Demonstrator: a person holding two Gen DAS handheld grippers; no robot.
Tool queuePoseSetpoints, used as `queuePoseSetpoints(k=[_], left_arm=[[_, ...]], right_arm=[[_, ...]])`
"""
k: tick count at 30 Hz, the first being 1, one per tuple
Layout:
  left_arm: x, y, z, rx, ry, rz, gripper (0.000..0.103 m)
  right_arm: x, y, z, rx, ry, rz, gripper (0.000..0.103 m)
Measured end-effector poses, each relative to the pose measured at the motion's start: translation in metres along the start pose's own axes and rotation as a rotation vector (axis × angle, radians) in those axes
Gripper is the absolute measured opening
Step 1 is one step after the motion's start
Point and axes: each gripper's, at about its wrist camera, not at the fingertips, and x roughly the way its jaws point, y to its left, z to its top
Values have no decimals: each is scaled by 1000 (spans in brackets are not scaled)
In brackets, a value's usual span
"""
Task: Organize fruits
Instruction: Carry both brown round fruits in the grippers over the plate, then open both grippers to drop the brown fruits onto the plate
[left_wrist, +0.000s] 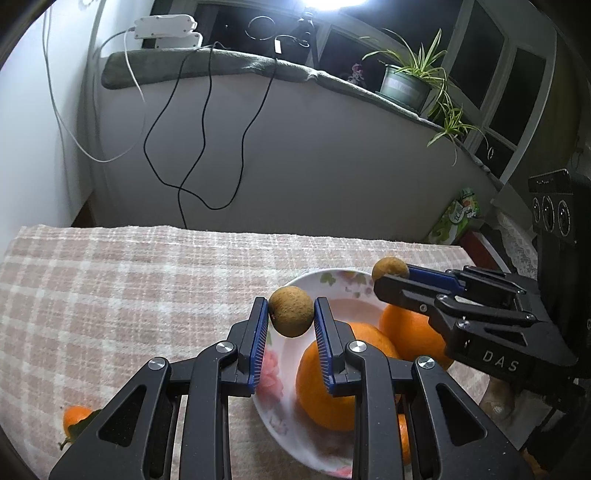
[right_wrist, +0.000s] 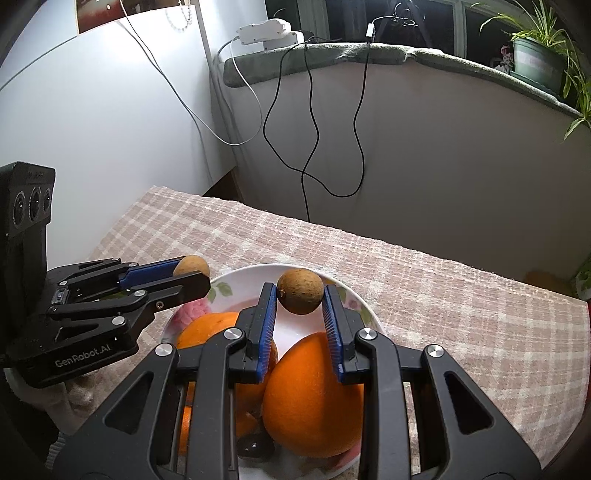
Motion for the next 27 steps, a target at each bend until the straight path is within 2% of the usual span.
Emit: queuePoseSetpoints(k=[14, 18, 20, 21, 24, 27], left_arm=[[10, -11, 5, 24, 14, -5, 24], [10, -12, 6, 25, 15, -4, 35], [11, -12, 6, 27, 15, -1, 36], [11, -12, 6, 25, 14, 0, 36], [10, -10, 5, 18, 14, 0, 36], [9, -8, 5, 11, 12, 2, 39]], right_arm=[[5, -2, 0, -6, 13, 6, 27], [5, -3, 0, -6, 13, 8, 27], [4, -3, -1, -7, 7, 5, 35], [3, -3, -1, -8, 0, 2, 45], [-2, -4, -1, -10, -15, -7, 54], [-5, -5, -1, -9, -22, -13, 56]])
